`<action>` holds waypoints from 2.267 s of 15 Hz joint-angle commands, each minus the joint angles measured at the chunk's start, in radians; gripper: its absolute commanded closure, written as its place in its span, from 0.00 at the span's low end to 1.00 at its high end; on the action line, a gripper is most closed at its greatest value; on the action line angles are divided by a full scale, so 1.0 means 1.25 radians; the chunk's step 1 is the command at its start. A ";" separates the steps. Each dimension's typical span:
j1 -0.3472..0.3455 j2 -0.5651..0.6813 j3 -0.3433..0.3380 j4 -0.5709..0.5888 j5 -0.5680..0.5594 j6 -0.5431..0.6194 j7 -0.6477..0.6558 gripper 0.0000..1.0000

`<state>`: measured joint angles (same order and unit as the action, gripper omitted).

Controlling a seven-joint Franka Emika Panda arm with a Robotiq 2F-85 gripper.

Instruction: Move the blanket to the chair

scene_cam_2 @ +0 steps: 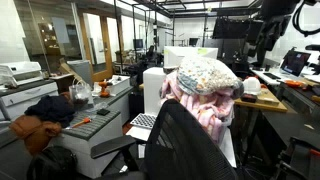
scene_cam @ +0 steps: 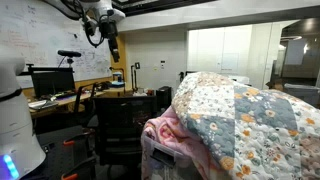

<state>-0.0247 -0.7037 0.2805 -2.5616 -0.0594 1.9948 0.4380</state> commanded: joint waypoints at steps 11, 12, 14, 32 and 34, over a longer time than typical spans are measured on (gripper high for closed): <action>0.011 0.002 -0.009 0.002 -0.007 -0.002 0.006 0.00; 0.011 0.002 -0.009 0.002 -0.007 -0.002 0.006 0.00; 0.011 0.002 -0.009 0.002 -0.007 -0.002 0.006 0.00; -0.037 0.165 -0.034 0.050 -0.026 0.129 0.075 0.00; -0.051 0.204 -0.024 0.065 -0.054 0.161 0.121 0.00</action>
<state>-0.0598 -0.5324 0.2275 -2.5313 -0.0823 2.1495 0.5115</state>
